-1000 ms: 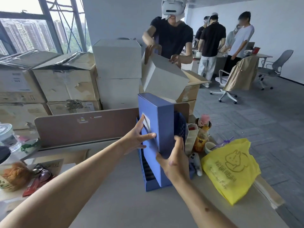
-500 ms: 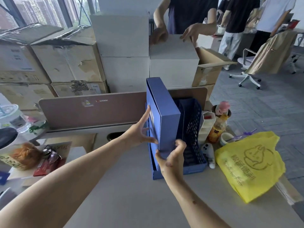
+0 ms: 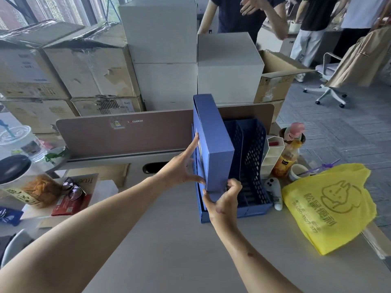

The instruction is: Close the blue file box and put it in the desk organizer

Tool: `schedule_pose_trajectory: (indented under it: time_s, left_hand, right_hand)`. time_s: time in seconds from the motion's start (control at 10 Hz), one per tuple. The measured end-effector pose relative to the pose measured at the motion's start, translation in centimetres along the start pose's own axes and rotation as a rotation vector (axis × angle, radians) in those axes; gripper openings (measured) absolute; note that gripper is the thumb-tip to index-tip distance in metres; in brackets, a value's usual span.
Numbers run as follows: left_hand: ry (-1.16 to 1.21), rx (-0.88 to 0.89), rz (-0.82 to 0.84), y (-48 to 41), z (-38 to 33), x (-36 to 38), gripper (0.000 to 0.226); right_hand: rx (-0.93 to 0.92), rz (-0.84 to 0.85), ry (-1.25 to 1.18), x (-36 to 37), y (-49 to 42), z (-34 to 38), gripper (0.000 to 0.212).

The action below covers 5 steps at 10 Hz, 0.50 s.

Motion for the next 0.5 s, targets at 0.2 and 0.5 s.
schedule_pose_trajectory:
  time_s: [0.2,0.5]
  left_hand:
    - [-0.044,-0.103,0.034,2.8,2.4,3.4,0.131]
    - [-0.002,-0.073,-0.084,4.2,1.8,2.0,0.122]
  right_hand:
    - [0.176,0.081,0.102,0.1,2.2,-4.8,0.057]
    - [-0.153,0.040,0.133,-3.1,-0.7,0.9,0.049]
Point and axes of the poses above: each hand's wrist, its own y-axis away from the middle knuckle, its own x-axis out of the palm, z = x × y, the point moved 8 cm from there along -y, towards the middle knuckle, and after that the axes turned 9 degrees about -z, right-handed, at the moved point
